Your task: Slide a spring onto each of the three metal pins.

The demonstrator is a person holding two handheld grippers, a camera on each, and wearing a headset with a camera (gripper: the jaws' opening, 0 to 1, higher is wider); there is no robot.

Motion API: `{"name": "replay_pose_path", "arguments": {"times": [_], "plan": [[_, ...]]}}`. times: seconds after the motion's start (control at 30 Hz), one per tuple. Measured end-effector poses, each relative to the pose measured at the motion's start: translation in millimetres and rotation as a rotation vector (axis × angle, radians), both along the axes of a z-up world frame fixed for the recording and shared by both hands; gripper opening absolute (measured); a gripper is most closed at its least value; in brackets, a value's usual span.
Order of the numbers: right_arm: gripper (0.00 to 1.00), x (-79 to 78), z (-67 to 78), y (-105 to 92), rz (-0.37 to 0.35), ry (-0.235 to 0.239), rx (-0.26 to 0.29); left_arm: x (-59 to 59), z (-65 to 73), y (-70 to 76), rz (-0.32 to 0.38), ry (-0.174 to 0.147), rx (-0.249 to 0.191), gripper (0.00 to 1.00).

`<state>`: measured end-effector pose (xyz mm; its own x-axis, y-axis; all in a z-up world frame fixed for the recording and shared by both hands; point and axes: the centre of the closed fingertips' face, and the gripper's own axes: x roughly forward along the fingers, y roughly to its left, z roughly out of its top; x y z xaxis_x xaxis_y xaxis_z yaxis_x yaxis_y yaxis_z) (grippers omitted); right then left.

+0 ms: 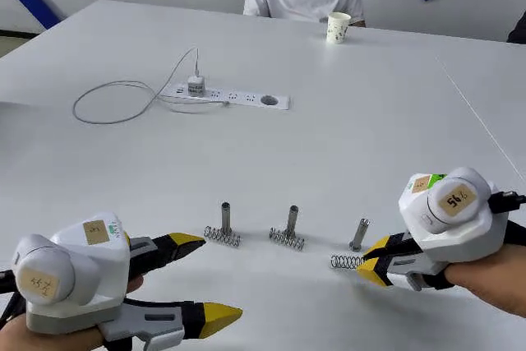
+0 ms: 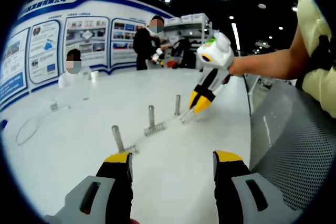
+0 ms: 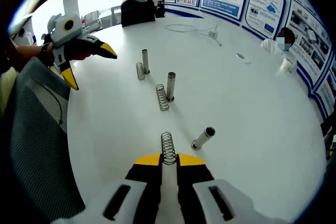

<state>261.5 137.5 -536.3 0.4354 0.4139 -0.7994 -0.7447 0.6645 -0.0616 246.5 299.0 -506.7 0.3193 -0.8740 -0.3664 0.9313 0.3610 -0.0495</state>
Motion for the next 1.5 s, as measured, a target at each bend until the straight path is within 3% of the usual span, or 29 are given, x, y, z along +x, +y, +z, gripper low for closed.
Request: {"name": "replay_pose_path", "arguments": {"times": [0.33,0.63,1.1,1.5], "plan": [[0.11,-8.2,19.1,18.3,0.043,0.015,0.000,-3.8,8.2,-34.2,-0.136,-0.052,0.025,0.55],[0.11,-15.3,33.6,39.9,0.090,0.023,0.007,-5.6,2.2,-55.7,-0.220,-0.082,0.059,0.48],[0.11,-24.7,40.8,69.6,0.146,0.047,0.031,-6.6,-5.5,-65.5,-0.248,-0.105,0.081,0.38],[0.11,-29.4,44.2,88.7,0.190,0.052,0.042,-9.7,-4.4,-67.8,-0.269,-0.143,0.092,0.26]]}}
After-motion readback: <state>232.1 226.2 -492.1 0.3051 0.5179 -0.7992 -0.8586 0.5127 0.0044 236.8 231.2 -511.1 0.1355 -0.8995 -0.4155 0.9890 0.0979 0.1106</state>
